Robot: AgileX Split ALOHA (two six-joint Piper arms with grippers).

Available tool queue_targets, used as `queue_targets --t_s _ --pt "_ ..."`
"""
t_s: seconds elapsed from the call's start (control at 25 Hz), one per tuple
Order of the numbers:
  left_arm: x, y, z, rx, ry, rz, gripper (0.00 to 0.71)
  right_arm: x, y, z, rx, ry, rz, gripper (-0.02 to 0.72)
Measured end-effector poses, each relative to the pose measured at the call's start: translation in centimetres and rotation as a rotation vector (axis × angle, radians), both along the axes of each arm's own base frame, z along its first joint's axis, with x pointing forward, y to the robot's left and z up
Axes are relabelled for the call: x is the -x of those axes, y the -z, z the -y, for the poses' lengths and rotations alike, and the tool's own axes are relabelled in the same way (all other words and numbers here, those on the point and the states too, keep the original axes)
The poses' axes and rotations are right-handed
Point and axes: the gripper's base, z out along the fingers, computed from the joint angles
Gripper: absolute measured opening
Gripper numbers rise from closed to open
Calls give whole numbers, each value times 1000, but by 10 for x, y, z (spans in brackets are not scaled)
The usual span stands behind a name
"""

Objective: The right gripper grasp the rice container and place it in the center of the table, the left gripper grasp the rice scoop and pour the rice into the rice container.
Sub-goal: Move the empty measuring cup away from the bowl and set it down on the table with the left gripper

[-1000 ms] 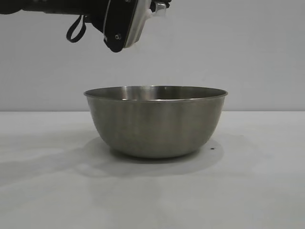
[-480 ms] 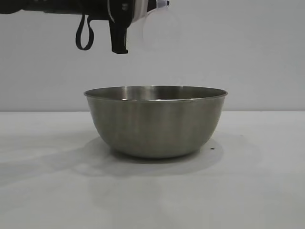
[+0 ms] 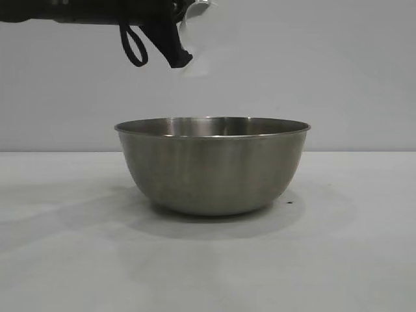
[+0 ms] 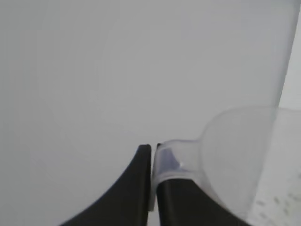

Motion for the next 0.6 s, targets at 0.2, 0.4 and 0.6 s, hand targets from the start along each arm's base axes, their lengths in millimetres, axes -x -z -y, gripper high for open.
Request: queue_targets --t_s 0.2,0.4,0.6 --pt "0 2 -4 130 -5 -103 0 0 0 0 0 0 0 321" --pt "3 10 -8 214 -16 -198 0 0 0 0 0 0 0 321" --pt "3 12 -12 264 -43 -232 0 0 0 0 0 0 0 321"
